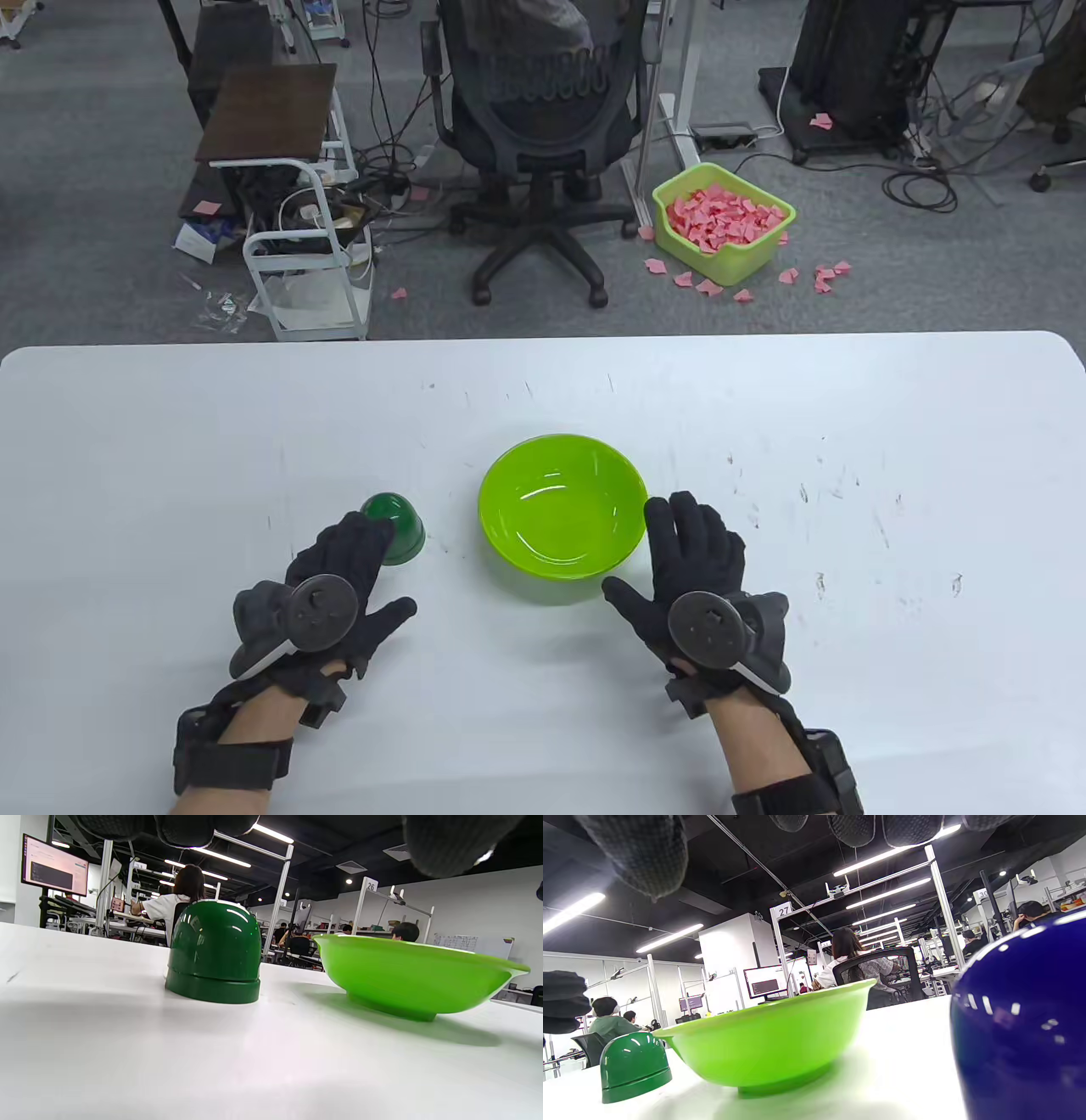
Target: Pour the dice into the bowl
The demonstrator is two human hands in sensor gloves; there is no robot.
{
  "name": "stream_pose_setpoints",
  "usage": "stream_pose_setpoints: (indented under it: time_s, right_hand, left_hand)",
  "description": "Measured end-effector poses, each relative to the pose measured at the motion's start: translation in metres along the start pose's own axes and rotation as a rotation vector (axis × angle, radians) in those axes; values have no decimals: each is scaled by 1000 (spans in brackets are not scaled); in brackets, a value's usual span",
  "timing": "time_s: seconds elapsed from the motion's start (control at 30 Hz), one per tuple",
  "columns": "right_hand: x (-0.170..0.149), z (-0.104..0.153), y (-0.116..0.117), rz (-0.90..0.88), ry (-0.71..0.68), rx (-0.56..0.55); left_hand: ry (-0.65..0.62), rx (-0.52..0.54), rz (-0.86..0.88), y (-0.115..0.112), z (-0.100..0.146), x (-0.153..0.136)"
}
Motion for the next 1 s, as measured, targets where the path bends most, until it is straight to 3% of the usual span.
stream_pose_setpoints:
  time_s: [0.73, 1.0]
  right_hand:
    - [2, 1, -2, 33, -1, 10]
    - [-11, -5, -10, 24, 79, 11]
  left_hand:
    - [-38, 2, 24, 4, 2, 9]
    - [-57, 9, 46, 6, 6, 13]
Point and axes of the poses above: the tracker on the back of each hand, its own x axis roughly to the thumb side, its own z axis roughly from the fingertips to the wrist, y = z × x, the point moved 3 cm from there along -z, roughly from the wrist to the fingertips, and after that the axes turned 7 degrees about y, right-handed, at the moved point
